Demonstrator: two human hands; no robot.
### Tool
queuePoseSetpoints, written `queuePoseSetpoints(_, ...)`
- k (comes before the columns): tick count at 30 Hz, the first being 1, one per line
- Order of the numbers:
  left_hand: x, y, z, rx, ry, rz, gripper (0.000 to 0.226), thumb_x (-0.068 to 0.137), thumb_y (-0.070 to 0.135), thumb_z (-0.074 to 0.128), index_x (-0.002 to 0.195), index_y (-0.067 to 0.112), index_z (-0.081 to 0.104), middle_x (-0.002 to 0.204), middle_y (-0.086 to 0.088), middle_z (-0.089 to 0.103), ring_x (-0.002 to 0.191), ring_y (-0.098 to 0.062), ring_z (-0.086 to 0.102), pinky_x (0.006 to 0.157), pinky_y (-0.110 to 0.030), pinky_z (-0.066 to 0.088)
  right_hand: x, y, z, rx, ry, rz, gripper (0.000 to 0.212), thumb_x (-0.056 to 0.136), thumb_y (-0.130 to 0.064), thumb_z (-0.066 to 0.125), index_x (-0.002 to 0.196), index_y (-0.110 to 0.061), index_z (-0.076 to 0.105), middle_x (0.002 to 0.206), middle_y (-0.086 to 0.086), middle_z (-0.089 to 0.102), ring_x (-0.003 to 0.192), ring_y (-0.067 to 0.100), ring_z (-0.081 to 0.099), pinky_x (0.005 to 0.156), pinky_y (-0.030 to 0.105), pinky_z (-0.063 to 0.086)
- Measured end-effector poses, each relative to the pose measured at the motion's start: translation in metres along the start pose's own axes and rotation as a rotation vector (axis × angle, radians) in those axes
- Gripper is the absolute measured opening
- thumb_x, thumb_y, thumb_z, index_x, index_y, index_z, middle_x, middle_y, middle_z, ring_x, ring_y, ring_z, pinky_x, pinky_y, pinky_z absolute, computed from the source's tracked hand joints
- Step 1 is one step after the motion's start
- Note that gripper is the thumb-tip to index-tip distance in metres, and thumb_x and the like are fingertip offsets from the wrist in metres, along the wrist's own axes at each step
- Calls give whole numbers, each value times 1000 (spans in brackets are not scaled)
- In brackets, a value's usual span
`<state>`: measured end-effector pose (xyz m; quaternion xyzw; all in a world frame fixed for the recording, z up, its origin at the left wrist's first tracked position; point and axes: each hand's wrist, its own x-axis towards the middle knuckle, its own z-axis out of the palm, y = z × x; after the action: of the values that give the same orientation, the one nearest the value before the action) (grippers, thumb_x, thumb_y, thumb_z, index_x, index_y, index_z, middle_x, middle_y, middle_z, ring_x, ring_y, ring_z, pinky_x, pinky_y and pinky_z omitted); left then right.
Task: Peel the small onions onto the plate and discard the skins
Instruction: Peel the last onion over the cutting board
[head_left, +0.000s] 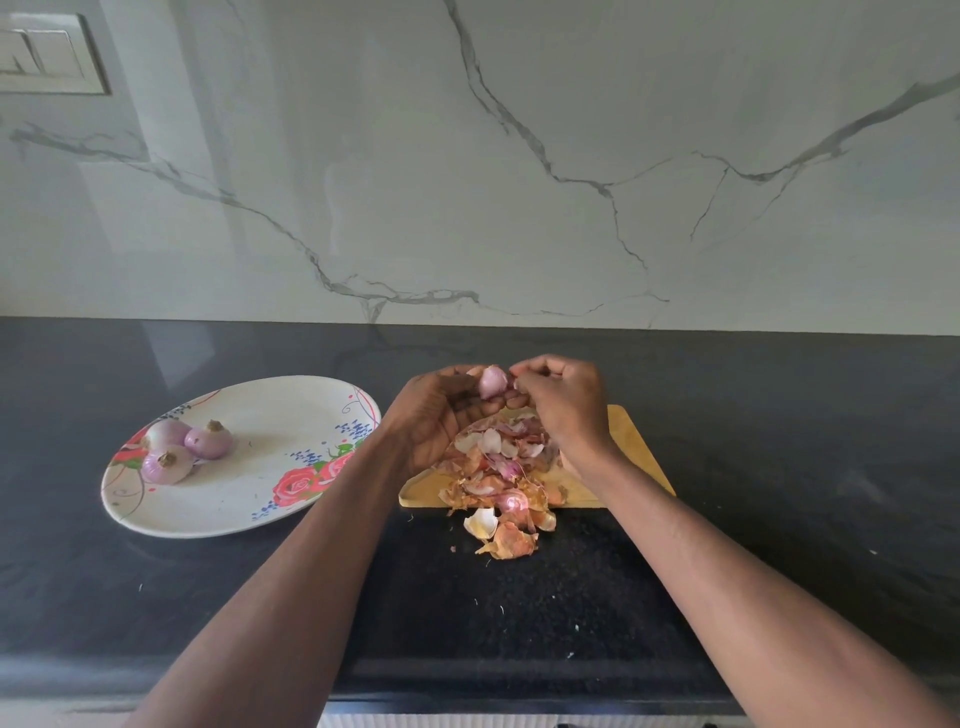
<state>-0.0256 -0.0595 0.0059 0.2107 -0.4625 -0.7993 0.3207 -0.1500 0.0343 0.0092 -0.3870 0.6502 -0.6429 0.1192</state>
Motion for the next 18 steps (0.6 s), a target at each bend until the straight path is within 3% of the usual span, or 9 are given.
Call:
queuePoseSetpoints(3,0,1,0,-34,4,-19,22,99,-5,45,116,-10,59,97,-24,70,74,-24,69,69,-25,61,1,-1,0,218,-13,115,15,87,2,66,82,-8,75,71,8,73,59,14,68,61,25,56)
queuePoseSetpoints(7,1,0,-1,-65,19,-17,19,100,-4,47,113,-8,60,96,-25,70,77,-25,68,68,-26,60,3,8,1,-109,-4,-54,21,92,-23,69,79,-9,76,73,10,72,65,16,64,53,16,45)
queuePoseSetpoints(9,3,1,-2,-81,20,-12,18,100,-1,49,110,-9,62,91,-22,72,75,-24,69,67,-25,61,3,8,2,-154,-75,-128,20,89,-32,74,93,-12,78,82,2,75,71,7,67,56,11,46)
queuePoseSetpoints(12,2,2,-3,-51,2,-9,14,97,1,56,102,-6,66,88,-20,71,70,-22,69,67,-25,61,3,7,1,-175,-149,-171,27,84,-26,79,109,-14,76,93,-7,75,75,-7,67,61,7,49)
queuePoseSetpoints(18,0,3,-4,100,-75,-11,22,85,9,68,100,-7,70,90,-19,71,73,-21,68,65,-23,59,4,9,-6,-198,-129,-218,8,85,-16,77,92,-18,80,83,-12,75,76,-1,70,66,17,55)
